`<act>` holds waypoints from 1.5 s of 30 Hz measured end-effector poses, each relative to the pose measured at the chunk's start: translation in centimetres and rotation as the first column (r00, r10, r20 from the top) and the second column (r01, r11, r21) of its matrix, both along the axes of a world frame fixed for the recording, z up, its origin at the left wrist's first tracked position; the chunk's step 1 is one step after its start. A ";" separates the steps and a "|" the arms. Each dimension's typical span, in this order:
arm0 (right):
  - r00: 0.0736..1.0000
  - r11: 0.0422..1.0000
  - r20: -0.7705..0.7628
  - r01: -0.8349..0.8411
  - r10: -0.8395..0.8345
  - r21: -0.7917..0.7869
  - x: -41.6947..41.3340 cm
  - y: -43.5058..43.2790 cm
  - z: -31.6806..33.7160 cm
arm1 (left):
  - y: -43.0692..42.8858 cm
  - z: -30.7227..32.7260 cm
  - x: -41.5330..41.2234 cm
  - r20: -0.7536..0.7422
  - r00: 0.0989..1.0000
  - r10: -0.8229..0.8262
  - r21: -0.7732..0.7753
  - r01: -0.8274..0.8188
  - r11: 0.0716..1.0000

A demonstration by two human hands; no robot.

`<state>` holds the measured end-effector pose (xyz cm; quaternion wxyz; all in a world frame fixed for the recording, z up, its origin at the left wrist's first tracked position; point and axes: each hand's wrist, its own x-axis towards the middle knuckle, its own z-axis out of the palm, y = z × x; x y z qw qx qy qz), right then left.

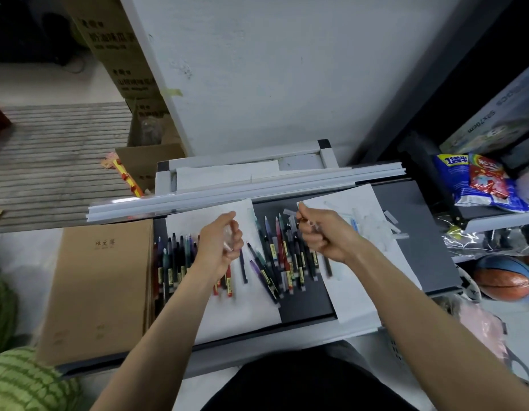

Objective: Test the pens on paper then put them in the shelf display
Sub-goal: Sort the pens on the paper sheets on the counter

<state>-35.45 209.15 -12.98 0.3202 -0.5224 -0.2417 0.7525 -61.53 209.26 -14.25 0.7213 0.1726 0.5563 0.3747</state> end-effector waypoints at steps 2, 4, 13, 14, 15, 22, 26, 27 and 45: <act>0.902 0.994 0.432 -0.065 0.020 0.090 -0.3 2.0 0.0 | 0.6 -0.6 0.2 -0.296 0.953 -0.065 0.058 0.086 0.995; 0.616 0.963 0.787 -0.238 0.046 0.130 -0.7 3.7 0.0 | 1.5 -0.8 0.3 -0.520 0.846 -0.119 0.131 0.216 0.968; -0.069 0.734 0.974 -0.647 0.214 -0.207 -3.3 6.4 -1.4 | 6.7 -1.1 1.1 -0.936 0.221 -0.274 -0.078 0.629 0.774; -0.089 0.725 0.973 -0.653 0.213 -0.219 -3.5 6.5 -1.6 | 7.0 -1.2 1.3 -0.939 0.189 -0.287 -0.110 0.625 0.773; -0.103 0.721 0.973 -0.656 0.208 -0.224 -3.5 6.5 -1.8 | 7.4 -1.2 1.5 -0.941 0.157 -0.298 -0.140 0.623 0.770; 0.051 0.801 0.993 -0.597 0.103 -0.052 -2.9 6.4 -3.0 | 8.7 -2.2 3.5 -0.947 -0.019 -0.321 -0.266 0.609 0.747; 0.696 0.963 0.717 -0.212 0.029 0.167 -1.3 5.8 -1.6 | 8.5 -2.9 3.6 -0.955 0.050 -0.292 -0.203 0.608 0.767; 0.856 0.987 0.517 -0.090 0.009 0.133 -0.5 5.1 -1.0 | 8.4 -2.9 3.5 -0.951 0.114 -0.286 -0.167 0.590 0.790; 0.816 0.954 -0.514 0.145 -0.265 -0.262 12.3 -8.7 -3.1 | -1.0 0.3 16.6 0.260 0.940 -0.221 0.081 0.207 0.975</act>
